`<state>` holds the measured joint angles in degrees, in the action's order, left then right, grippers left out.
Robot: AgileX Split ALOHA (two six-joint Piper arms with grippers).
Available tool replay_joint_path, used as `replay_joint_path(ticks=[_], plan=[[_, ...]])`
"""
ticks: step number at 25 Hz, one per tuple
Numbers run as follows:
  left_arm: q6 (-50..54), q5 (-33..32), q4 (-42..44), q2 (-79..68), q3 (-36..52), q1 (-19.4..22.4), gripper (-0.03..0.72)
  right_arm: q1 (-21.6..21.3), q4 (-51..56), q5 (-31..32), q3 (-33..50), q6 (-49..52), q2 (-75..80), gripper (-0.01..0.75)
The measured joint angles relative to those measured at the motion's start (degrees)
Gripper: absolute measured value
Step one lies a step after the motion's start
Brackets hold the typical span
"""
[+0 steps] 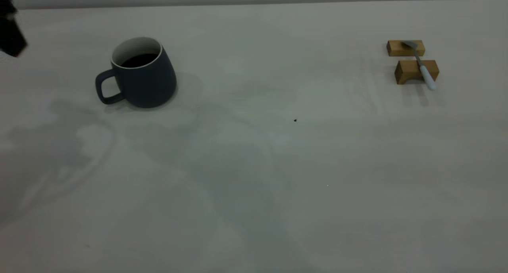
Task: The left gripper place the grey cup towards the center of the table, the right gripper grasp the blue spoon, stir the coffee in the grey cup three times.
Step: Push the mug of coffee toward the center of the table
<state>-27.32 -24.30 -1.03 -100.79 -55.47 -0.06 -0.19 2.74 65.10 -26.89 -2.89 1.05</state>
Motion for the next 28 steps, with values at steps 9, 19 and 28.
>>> replay_joint_path(ticks=[9,19,28], plan=[[-10.50,1.47,-0.23,-17.09,-11.51,-4.26,0.573,0.00,0.00,0.00,0.00,0.00,0.00,0.242],[-13.12,3.98,0.03,-26.97,-18.42,-6.62,0.573,0.00,0.00,0.00,0.00,0.00,0.00,0.242],[-14.01,6.28,0.10,-28.91,-19.01,-7.43,0.463,0.00,0.15,0.00,0.00,0.00,0.00,0.242]])
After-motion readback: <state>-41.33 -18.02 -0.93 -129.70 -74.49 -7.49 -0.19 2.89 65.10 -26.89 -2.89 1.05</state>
